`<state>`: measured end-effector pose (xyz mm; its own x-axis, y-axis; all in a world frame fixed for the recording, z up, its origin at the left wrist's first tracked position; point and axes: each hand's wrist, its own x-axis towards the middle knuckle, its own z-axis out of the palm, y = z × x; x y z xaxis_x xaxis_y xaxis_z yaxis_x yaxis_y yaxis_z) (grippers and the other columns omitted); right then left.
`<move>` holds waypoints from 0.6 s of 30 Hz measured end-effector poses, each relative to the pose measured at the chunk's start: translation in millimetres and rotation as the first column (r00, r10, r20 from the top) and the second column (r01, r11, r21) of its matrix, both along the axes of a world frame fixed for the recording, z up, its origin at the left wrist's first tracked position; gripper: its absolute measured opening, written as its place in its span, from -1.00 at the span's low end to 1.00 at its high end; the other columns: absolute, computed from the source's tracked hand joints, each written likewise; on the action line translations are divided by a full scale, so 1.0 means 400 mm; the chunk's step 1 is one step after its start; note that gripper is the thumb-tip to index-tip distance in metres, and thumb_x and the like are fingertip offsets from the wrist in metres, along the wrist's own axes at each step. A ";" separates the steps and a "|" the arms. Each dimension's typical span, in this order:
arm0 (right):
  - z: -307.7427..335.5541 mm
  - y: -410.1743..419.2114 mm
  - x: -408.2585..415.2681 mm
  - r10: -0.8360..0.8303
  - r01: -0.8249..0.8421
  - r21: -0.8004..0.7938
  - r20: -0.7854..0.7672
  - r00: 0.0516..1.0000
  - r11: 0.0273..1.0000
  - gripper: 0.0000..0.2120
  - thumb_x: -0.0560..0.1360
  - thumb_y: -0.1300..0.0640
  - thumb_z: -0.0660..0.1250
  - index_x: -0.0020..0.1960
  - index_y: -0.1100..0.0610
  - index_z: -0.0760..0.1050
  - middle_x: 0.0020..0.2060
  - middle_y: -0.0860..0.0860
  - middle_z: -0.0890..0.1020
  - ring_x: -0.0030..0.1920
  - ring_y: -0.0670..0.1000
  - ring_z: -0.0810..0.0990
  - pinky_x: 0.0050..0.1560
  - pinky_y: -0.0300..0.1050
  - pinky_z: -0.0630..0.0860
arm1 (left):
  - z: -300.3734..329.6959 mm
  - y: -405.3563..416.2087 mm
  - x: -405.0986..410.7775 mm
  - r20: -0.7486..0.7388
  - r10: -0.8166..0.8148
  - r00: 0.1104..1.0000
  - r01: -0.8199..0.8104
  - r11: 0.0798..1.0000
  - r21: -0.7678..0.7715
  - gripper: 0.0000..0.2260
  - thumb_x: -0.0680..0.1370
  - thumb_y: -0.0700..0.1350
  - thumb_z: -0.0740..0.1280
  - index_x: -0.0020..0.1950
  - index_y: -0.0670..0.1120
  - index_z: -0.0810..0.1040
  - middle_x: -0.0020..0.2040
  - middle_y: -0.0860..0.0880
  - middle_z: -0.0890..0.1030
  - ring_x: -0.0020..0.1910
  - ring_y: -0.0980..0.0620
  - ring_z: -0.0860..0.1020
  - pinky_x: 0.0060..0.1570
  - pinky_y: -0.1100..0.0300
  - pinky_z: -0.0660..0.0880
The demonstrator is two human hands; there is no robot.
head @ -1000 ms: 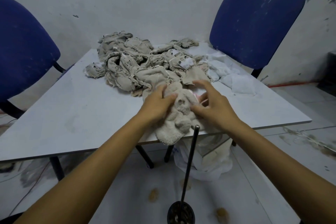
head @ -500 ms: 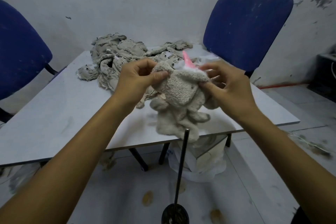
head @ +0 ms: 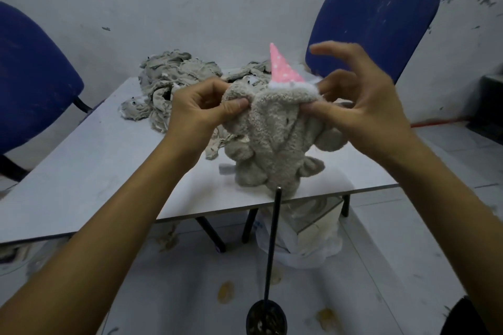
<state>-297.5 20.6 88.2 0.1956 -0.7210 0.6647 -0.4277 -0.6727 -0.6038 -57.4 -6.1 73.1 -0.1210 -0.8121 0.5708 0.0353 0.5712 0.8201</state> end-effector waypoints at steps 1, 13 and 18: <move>0.011 0.004 -0.005 0.066 -0.067 0.015 0.017 0.998 0.998 -0.50 0.49 0.19 0.48 0.35 -0.06 0.41 -0.15 -0.01 0.63 -0.11 0.00 0.64 -0.04 -0.17 0.63 | 0.005 0.000 0.004 -0.024 -0.016 1.000 0.016 1.000 -0.001 -0.93 0.38 -0.18 0.49 -0.23 -0.02 0.65 -0.29 0.05 0.66 -0.28 0.06 0.63 -0.23 0.17 0.60; -0.140 -0.124 0.031 -0.007 0.095 0.371 -0.232 0.973 0.924 -0.81 0.62 0.16 0.25 0.13 -0.03 0.59 0.07 -0.07 0.67 -0.05 -0.15 0.59 -0.08 -0.32 0.50 | -0.116 -0.051 0.063 0.544 0.048 0.838 -0.202 0.953 0.227 -0.84 0.59 -0.18 0.34 -0.16 -0.03 0.64 -0.30 0.06 0.65 -0.28 0.15 0.61 -0.24 0.15 0.57; -0.268 -0.186 0.125 0.067 0.204 0.281 -0.724 0.687 0.938 -0.46 0.66 -0.05 0.12 0.60 -0.03 0.08 0.55 0.02 0.25 0.48 0.14 0.21 0.40 0.11 0.28 | -0.189 -0.056 0.062 0.707 0.037 0.707 -0.227 0.958 0.177 -0.87 0.53 -0.18 0.39 -0.16 0.03 0.65 -0.32 0.18 0.63 -0.35 0.30 0.54 -0.31 0.41 0.38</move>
<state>-247.4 -53.7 -19.2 0.4510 -0.8894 0.0749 -0.8522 -0.4540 -0.2600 -32.6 -28.4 -2.5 -0.2839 -0.9451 0.1619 -0.6544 0.3144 0.6877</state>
